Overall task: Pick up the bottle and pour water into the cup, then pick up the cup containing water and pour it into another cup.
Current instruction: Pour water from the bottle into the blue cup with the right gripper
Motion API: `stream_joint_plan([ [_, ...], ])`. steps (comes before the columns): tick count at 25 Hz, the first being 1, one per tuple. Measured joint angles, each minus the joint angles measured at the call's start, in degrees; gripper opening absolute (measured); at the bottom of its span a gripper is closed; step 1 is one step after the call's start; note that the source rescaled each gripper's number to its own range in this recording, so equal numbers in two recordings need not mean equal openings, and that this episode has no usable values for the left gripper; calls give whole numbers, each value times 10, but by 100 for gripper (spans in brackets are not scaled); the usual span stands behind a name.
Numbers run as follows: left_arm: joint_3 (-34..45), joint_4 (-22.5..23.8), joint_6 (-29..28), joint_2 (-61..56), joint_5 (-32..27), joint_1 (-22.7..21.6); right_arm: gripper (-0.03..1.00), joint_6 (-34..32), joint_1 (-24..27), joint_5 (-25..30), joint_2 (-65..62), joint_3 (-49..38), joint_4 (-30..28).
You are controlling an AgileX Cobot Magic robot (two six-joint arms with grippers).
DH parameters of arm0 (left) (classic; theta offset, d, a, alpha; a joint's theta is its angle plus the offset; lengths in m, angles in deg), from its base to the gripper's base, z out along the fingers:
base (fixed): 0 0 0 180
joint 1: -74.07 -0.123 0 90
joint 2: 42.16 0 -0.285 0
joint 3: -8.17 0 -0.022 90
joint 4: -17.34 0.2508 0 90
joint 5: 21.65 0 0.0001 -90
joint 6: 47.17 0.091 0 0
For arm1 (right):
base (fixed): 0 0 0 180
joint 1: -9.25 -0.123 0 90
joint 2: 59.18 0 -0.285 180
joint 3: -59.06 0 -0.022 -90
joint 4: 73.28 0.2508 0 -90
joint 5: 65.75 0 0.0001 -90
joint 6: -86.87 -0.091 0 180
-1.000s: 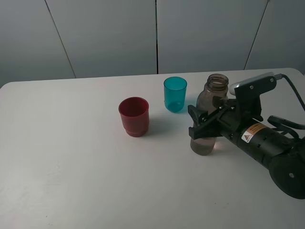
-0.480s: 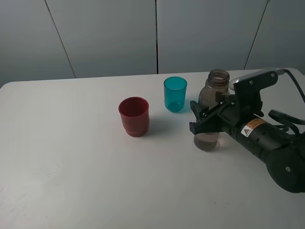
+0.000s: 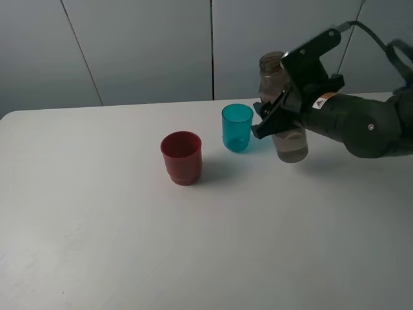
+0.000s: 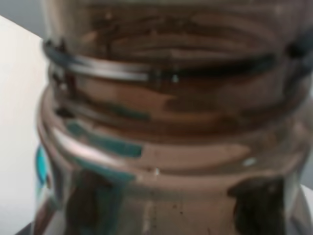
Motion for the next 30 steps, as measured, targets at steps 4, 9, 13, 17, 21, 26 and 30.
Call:
stream_joint_plan([
  [4, 0, 0, 0, 0, 0, 0, 4, 80, 35, 88, 0, 57, 1],
  [9, 0, 0, 0, 0, 0, 0, 4, 169, 68, 148, 18, 116, 4],
  [13, 0, 0, 0, 0, 0, 0, 4, 261, 71, 166, 58, 151, 13],
  [17, 0, 0, 0, 0, 0, 0, 4, 366, 71, 181, 93, 183, 41],
  [21, 0, 0, 0, 0, 0, 0, 4, 449, 71, 182, 121, 212, 77],
  [26, 0, 0, 0, 0, 0, 0, 4, 557, 71, 181, 149, 233, 102],
  [30, 0, 0, 0, 0, 0, 0, 4, 655, 71, 173, 160, 233, 142],
])
